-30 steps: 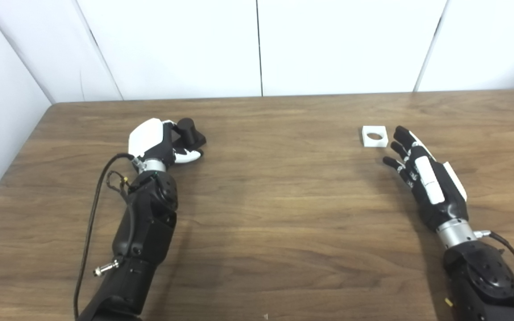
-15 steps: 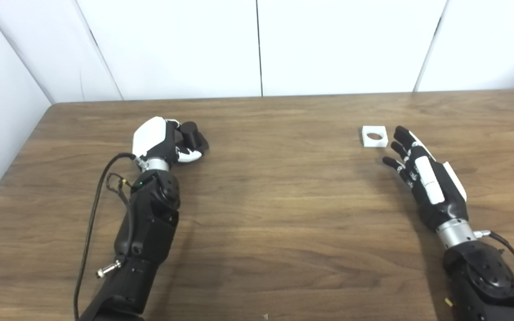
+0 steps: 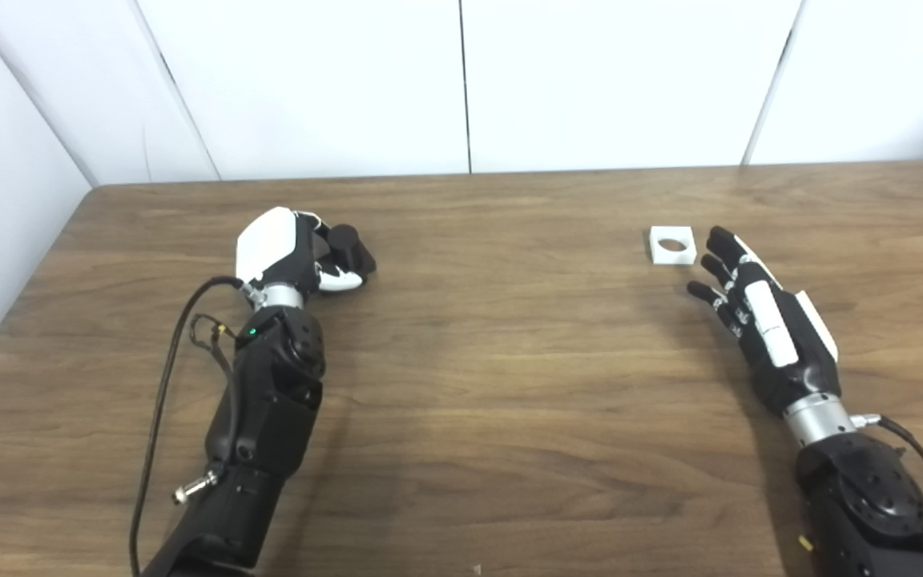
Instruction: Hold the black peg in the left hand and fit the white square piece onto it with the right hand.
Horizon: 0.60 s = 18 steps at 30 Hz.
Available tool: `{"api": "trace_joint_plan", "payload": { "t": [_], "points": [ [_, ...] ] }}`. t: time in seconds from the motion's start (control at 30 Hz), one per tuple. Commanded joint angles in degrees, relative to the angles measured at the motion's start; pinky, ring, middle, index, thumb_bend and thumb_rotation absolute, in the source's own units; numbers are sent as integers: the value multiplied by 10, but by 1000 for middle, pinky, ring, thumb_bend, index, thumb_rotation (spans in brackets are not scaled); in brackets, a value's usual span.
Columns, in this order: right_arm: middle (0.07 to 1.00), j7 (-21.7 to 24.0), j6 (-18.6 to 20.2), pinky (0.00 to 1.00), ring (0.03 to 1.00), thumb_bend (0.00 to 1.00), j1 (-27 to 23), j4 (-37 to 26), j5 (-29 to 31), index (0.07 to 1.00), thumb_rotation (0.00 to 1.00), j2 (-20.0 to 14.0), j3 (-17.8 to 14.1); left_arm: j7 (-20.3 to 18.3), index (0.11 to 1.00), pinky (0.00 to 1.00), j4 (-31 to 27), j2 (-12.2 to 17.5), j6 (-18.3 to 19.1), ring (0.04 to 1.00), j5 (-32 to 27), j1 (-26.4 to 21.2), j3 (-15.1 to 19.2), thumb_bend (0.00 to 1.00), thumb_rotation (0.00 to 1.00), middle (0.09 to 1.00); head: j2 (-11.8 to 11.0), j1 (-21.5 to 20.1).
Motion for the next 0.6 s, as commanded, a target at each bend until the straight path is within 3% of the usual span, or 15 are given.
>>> {"api": "trace_joint_plan", "payload": {
  "t": [0.0, 0.57],
  "points": [
    [958, 2, -10, 843, 959, 651, 15, 6, 2, 921, 809, 5, 0, 1, 485, 842, -24, 5, 2, 921, -4, 2, -2, 520, 59, 832, 1, 0],
    [970, 7, -11, 927, 973, 576, 14, -1, 12, 938, 791, 21, 7, -10, 488, 827, -173, -15, 0, 926, -1, 98, -44, 520, 61, 856, 3, -13]
  ]
}}
